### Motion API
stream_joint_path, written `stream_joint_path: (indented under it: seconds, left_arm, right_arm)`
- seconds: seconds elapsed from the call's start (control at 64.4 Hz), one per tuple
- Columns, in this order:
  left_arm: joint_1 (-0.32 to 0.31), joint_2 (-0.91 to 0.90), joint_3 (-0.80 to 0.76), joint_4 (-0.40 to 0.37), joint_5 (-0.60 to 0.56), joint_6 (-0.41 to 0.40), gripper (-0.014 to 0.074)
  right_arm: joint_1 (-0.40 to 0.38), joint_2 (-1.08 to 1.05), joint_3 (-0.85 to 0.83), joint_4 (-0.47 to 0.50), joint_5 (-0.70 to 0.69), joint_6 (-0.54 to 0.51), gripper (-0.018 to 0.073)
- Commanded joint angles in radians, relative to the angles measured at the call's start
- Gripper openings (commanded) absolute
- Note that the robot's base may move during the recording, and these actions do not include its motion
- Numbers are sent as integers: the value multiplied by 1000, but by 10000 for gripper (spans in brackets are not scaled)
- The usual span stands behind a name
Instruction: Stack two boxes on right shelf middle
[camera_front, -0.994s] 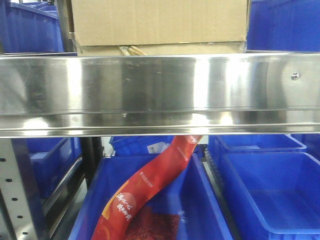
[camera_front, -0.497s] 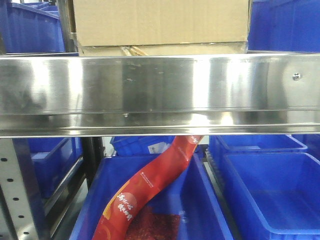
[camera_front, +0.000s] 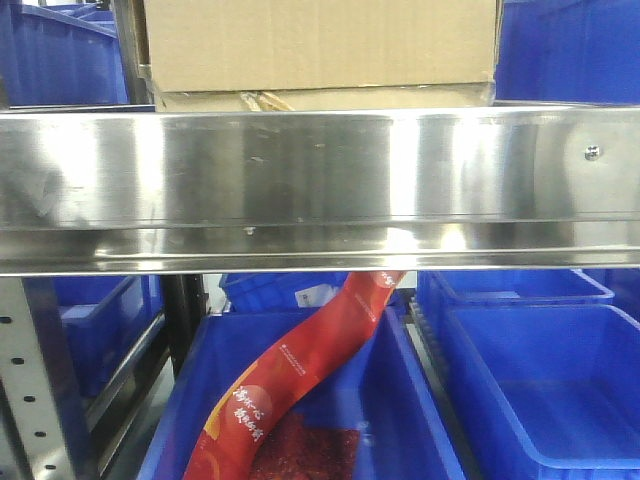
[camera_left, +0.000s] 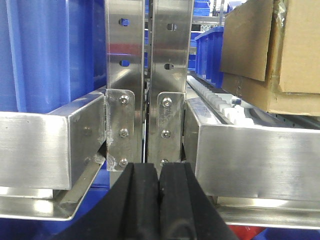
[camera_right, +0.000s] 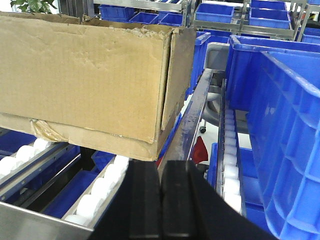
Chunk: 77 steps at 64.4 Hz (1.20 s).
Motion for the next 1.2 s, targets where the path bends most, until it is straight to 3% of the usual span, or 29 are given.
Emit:
stream_joint_path:
  seconds: [0.0, 0.637, 0.932, 1.18]
  left_arm:
    - [-8, -6, -3, 1, -20, 4, -111]
    - [-8, -6, -3, 1, -20, 4, -111]
    - [-8, -6, -3, 1, -20, 4, -111]
    - [-8, -6, -3, 1, -20, 4, -111]
  right_arm:
    - [-2, -5, 3, -9, -25, -4, -167]
    - [-9, -13, 24, -25, -45, -7, -167]
    - [-201, -227, 224, -32, -83, 26, -167]
    - [-274, -451, 421, -32, -97, 26, -167]
